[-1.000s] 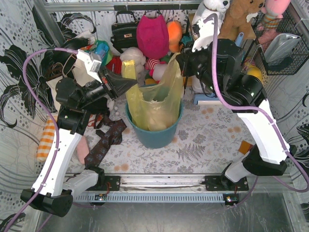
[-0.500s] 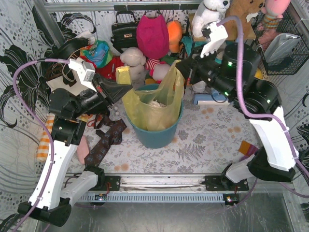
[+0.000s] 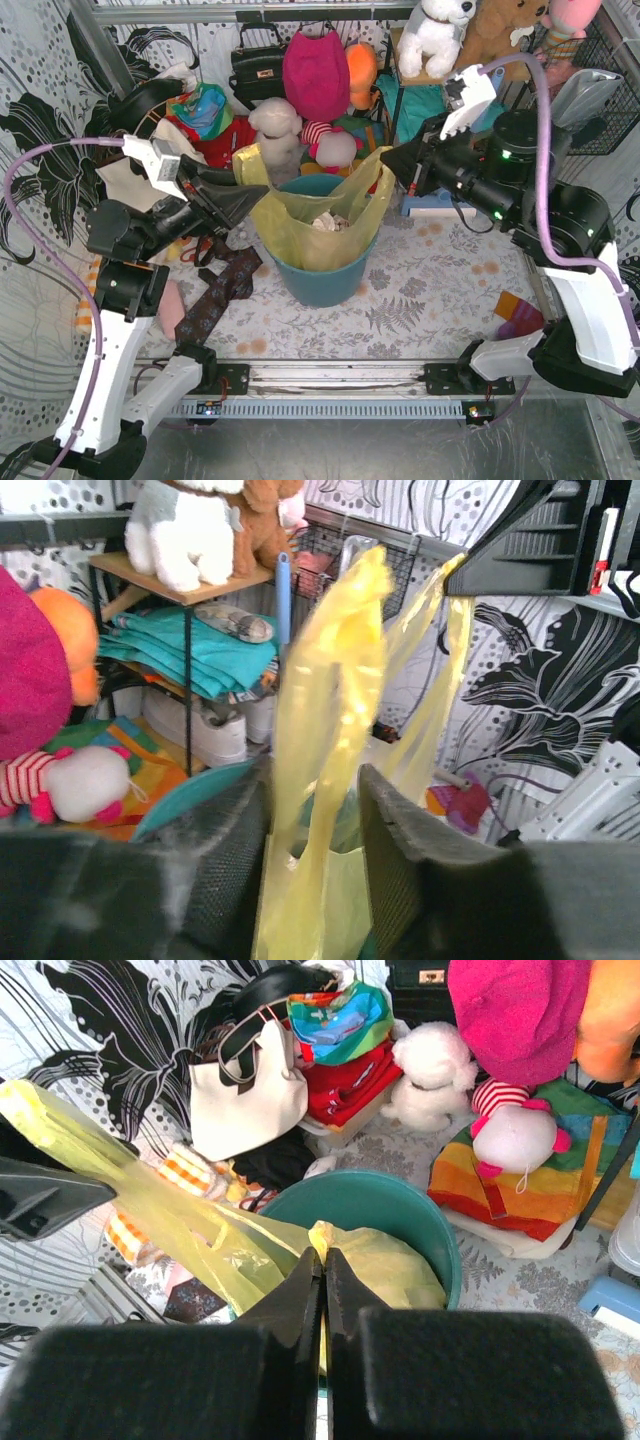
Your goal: Tie the trash bag
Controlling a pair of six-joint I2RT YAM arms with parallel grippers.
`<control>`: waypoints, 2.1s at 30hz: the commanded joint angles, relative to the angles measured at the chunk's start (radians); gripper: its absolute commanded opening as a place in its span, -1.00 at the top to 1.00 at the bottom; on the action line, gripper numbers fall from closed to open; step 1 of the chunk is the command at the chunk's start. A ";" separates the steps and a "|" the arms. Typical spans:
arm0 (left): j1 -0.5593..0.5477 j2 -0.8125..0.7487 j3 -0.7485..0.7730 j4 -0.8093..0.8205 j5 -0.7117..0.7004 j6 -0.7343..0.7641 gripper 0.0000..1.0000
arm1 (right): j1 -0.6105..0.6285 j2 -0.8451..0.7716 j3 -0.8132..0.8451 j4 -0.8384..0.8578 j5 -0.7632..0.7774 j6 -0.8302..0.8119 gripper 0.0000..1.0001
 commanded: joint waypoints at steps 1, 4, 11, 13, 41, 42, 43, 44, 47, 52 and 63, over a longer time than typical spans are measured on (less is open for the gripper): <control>0.004 0.003 0.097 -0.063 -0.054 0.011 -0.04 | -0.001 0.034 0.027 0.008 -0.017 0.008 1.00; 0.005 0.009 0.176 -0.107 -0.075 0.006 -0.25 | -0.001 0.045 0.033 0.008 -0.018 0.003 1.00; 0.004 0.099 0.484 -0.223 -0.016 -0.074 -0.31 | -0.001 0.057 0.037 0.016 -0.021 0.006 1.00; 0.005 0.145 0.561 -0.224 0.049 -0.130 -0.32 | -0.001 0.058 0.035 0.021 -0.020 0.005 1.00; -0.783 0.210 0.268 -0.132 -0.619 0.151 -0.48 | -0.001 0.072 0.065 0.013 -0.012 0.037 1.00; -0.786 0.211 0.244 -0.117 -0.652 0.177 -0.52 | -0.001 0.071 0.067 0.010 -0.014 0.035 1.00; -0.787 0.215 0.227 -0.105 -0.668 0.205 -0.54 | -0.001 0.071 0.071 0.004 -0.017 0.036 1.00; -0.788 0.221 0.214 -0.090 -0.668 0.236 -0.57 | -0.002 0.071 0.076 -0.005 -0.019 0.033 1.00; -0.792 0.227 0.152 -0.011 -0.646 0.337 -0.94 | -0.001 0.072 0.085 -0.034 -0.046 0.025 1.00; -0.792 0.208 0.040 0.193 -0.662 0.444 -0.95 | -0.002 0.065 0.088 -0.069 -0.103 0.023 1.00; -0.792 0.278 0.024 0.364 -0.622 0.581 -0.95 | -0.001 0.047 0.070 -0.119 -0.191 0.023 1.00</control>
